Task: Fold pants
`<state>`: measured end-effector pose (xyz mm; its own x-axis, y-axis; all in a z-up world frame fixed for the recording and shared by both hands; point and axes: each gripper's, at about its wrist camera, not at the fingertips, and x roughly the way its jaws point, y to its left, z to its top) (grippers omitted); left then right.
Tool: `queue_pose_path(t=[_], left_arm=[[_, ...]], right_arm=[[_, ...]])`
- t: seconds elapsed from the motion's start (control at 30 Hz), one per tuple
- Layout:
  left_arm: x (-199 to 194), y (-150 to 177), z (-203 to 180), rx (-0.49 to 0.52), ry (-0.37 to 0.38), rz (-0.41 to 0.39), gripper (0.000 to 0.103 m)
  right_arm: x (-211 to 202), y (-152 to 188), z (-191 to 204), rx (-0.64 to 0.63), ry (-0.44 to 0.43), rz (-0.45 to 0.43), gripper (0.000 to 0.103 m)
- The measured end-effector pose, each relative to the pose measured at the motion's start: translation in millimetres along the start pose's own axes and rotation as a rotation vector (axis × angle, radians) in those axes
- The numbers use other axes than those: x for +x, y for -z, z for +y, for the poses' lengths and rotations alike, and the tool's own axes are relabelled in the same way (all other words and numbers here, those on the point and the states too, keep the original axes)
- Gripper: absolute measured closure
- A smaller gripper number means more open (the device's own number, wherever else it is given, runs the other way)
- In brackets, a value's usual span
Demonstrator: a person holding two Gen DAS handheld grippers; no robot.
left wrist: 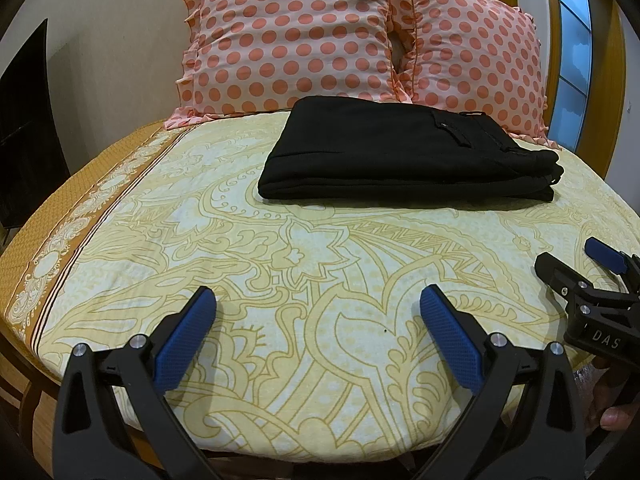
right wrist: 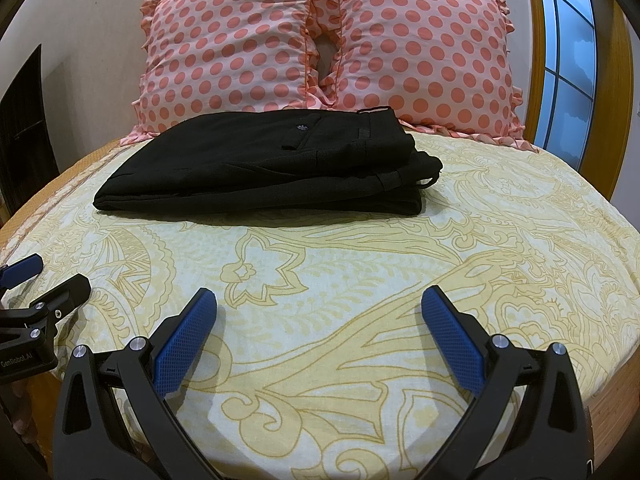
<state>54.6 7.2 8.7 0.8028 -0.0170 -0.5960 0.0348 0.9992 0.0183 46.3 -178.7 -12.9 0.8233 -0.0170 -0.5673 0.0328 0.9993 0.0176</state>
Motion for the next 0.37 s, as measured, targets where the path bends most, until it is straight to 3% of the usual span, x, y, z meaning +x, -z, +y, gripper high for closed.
queue_pose_path(t=[0.37], left_arm=[[0.3,2.0,0.2,0.005,0.005,-0.006,0.002]], right_arm=[[0.2,0.5,0.1,0.0,0.001,-0.001,0.001]])
